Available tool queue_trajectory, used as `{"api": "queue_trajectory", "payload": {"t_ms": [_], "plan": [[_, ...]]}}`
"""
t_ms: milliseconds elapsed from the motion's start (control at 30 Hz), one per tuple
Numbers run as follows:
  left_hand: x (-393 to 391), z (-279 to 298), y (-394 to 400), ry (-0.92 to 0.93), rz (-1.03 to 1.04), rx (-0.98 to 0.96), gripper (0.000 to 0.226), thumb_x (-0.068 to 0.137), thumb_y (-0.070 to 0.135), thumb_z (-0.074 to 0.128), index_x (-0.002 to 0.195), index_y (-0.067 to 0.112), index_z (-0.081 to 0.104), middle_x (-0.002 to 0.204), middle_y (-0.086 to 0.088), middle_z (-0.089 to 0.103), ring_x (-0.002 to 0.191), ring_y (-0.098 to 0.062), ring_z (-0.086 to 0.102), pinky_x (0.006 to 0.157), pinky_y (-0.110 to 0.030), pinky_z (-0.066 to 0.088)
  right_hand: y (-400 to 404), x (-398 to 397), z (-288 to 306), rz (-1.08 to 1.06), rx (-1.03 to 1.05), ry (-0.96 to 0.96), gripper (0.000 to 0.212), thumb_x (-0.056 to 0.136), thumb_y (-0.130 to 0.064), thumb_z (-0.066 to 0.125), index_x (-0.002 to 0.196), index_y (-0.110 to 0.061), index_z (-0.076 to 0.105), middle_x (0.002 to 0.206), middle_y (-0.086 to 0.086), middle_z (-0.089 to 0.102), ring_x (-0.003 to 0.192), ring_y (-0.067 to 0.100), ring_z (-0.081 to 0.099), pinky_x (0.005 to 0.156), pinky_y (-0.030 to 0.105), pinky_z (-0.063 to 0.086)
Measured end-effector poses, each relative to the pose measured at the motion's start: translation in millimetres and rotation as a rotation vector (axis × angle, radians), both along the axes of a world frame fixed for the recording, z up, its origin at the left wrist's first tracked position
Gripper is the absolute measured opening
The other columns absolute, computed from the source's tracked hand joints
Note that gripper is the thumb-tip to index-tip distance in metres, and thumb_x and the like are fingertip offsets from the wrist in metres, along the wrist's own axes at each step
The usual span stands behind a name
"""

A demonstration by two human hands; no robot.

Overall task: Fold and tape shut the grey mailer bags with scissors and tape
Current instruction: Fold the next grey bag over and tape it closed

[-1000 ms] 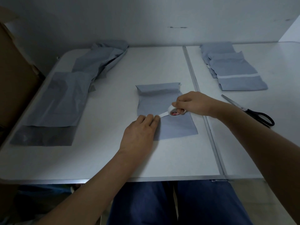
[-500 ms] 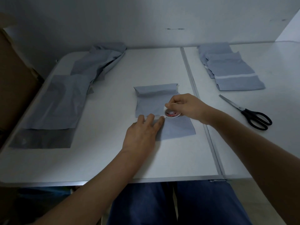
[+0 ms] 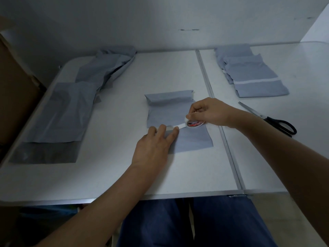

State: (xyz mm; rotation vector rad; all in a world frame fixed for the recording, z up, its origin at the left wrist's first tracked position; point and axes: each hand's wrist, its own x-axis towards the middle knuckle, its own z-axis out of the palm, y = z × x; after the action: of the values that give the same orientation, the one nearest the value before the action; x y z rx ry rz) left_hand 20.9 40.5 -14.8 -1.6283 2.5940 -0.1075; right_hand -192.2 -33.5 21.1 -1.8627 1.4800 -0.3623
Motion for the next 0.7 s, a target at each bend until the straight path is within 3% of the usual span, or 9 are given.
{"api": "queue_trajectory", "payload": {"t_ms": [333,600,700], "plan": [[-1,-1,0,-0.019,0.005,-0.010,0.073,0.095,0.016,0.043,0.152,0.031,0.000,0.139,-0.004,0.026,0.116,-0.024,0.037,0.072,-0.028,0.037,0,-6,11,0.049,-0.050,0.206,0.019,0.088,-0.042,0.064,0.089,-0.024,0.070,0.085,-0.009,0.063,0.080,0.009,0.057,0.063,0.018,0.039],[0,0,0,-0.008,0.008,-0.003,0.073,0.094,0.015,0.043,0.152,0.031,0.001,0.138,-0.004,0.026,0.117,-0.025,0.036,0.074,-0.030,0.042,5,-4,23,0.097,-0.085,0.377,0.017,0.086,-0.042,0.063,0.079,-0.026,0.065,0.065,-0.011,0.053,0.061,0.007,0.047,0.055,0.022,0.032],[-2,2,-1,-0.004,0.014,0.009,0.072,0.095,0.016,0.043,0.152,0.031,0.001,0.138,-0.004,0.026,0.118,-0.025,0.036,0.077,-0.030,0.043,5,-6,21,0.080,-0.079,0.378,0.026,0.088,-0.047,0.060,0.077,-0.024,0.066,0.068,-0.008,0.057,0.063,0.008,0.050,0.057,0.023,0.036]]}}
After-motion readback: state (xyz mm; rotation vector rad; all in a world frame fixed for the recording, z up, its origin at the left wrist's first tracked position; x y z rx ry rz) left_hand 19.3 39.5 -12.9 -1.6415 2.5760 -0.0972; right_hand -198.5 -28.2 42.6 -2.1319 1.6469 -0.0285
